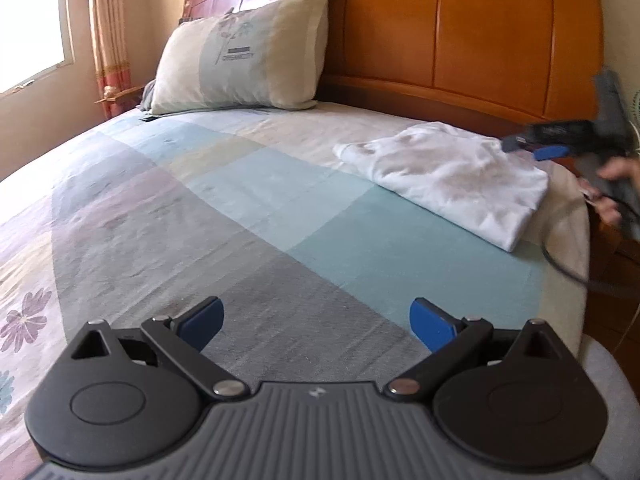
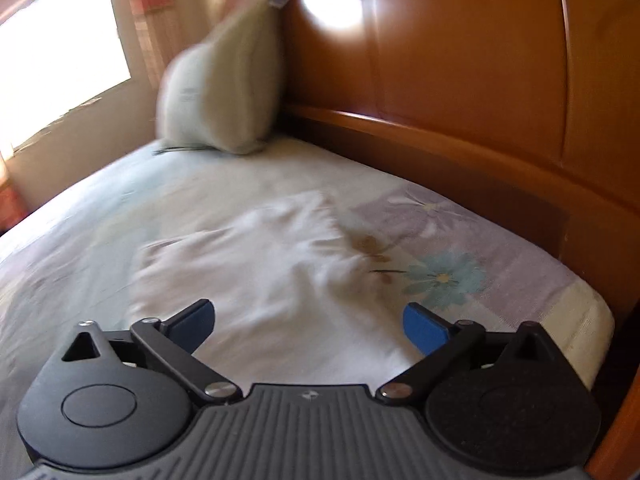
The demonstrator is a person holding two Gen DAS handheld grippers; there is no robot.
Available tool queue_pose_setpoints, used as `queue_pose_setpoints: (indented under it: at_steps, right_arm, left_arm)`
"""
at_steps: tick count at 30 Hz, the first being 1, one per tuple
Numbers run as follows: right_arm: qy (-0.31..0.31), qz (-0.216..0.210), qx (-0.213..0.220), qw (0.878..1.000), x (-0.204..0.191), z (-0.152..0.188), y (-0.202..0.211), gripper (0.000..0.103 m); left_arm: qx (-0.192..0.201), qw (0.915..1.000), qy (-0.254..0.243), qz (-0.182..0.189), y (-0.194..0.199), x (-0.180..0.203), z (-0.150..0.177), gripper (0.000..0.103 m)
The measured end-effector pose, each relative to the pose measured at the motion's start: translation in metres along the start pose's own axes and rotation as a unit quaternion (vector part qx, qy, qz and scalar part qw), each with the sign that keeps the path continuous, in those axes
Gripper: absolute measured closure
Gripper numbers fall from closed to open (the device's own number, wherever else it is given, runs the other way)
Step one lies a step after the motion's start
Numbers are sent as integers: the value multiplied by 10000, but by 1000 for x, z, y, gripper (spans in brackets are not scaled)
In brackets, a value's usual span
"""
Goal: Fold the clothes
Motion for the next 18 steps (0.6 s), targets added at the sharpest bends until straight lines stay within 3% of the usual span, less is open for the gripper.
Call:
queue_pose_setpoints:
  at_steps: [2, 5, 7, 10, 14, 18]
  right_arm:
    - [188, -20, -165, 9997, -8, 9, 0, 0]
    - [249, 433, -508, 9975, -2, 17, -8, 0]
    - [224, 725, -493, 9959, -1, 14, -2, 0]
    - [383, 237, -226, 9987, -34, 11, 17, 0]
    - [465, -680, -605, 9948, -83, 38, 11, 0]
    - [496, -563, -1143, 9906, -98, 63, -2, 0]
  left_arm:
    - [8, 10000, 16, 26, 0, 3, -2, 4]
    - [44, 10000, -6, 66, 4, 8, -4, 4]
    - [83, 9999, -45, 83, 10, 11, -6, 4]
    - [94, 9999, -119, 29, 16, 13, -7, 4]
    - [102, 9999, -127, -20, 21, 16, -8, 4]
    - [198, 9997, -136, -24, 31, 18, -9, 4]
Point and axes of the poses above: each gripper's, at about its wrist camera, not at the fingertips, and y roughly against the way its jaws point, x to its right, z to its underside, the point moved 9 cm from there along -y, roughly the way its jaws point, and after that the axes turned 2 degrees about z, right-handed, at the moved point
